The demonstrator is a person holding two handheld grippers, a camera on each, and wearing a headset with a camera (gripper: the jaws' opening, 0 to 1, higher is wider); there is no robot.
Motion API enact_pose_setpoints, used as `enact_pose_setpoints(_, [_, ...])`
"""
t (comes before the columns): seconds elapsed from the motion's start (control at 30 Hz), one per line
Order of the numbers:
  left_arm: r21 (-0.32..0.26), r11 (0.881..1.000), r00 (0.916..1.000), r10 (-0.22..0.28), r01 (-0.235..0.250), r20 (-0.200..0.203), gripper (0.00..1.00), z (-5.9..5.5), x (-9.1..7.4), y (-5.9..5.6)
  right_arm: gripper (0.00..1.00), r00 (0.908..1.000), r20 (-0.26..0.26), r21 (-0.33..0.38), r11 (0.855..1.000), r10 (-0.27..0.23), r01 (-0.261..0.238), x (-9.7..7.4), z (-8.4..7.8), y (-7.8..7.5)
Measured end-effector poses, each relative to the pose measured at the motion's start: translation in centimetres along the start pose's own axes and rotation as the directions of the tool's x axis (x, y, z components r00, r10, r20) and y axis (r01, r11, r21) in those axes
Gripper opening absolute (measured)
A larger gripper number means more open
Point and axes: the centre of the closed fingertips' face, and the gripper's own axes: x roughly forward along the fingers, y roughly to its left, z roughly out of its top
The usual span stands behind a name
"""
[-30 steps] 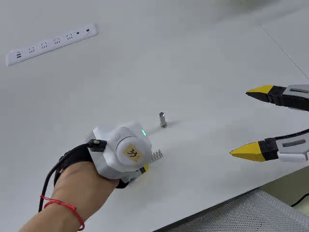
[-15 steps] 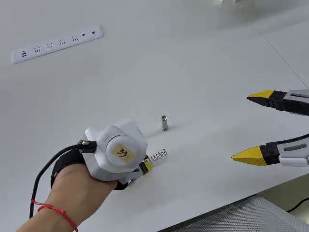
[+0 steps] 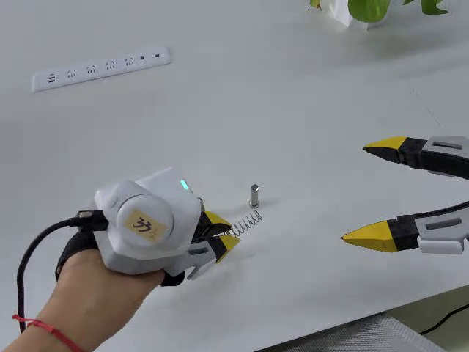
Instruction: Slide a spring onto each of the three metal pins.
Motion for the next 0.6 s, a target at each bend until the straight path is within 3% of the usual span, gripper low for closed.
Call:
enact_pose_setpoints(0.13, [-0.007,1.0,0.9979,0.002,-0.001,0.064,0.06,1.3,-1.0,-0.2,0.76,0.999,0.01,-0.026,0.999,0.045,-0.044,0.5,2.0,0.8])
enact_pose_setpoints(0.3, [0.003,1.0,0.9882,-0.009,0.009,0.153,0.06,3.0,-2.3,-0.8,0.69,0.9916,-0.006,-0.051,0.99,0.129,-0.13,1.3,4.3,2.2])
enact_pose_setpoints(0.47, [0.01,1.0,0.9645,-0.028,0.026,0.263,0.06,5.0,-3.7,-1.4,0.63,0.9765,-0.045,-0.098,0.972,0.211,-0.214,2.1,6.5,3.7])
enact_pose_setpoints(0.6, [0.004,0.999,0.9463,-0.032,0.032,0.322,0.06,5.9,-4.7,-1.5,0.54,0.9538,-0.108,-0.144,0.945,0.28,-0.294,2.7,8.0,5.0])
